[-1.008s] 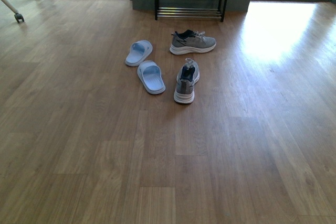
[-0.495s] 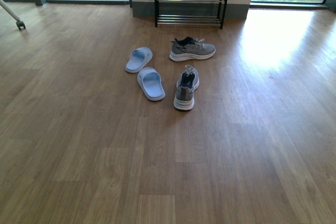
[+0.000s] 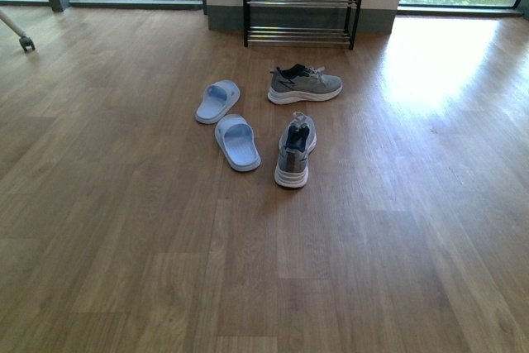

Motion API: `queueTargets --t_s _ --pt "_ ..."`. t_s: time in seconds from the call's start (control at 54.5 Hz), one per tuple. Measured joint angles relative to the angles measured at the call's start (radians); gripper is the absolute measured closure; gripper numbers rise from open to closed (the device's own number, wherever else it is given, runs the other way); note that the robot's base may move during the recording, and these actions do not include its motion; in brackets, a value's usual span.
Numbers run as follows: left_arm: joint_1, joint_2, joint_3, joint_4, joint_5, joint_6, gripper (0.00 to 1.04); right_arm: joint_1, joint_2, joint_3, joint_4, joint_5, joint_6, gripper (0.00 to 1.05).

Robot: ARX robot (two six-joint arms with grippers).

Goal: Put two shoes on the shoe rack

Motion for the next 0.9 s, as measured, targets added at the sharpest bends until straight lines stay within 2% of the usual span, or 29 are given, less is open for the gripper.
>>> queueTargets --t_s 0.898 --pt "0.000 0.000 0.000 0.000 0.000 0.000 0.09 0.000 0.000 0.000 0.000 0.000 0.000 0.09"
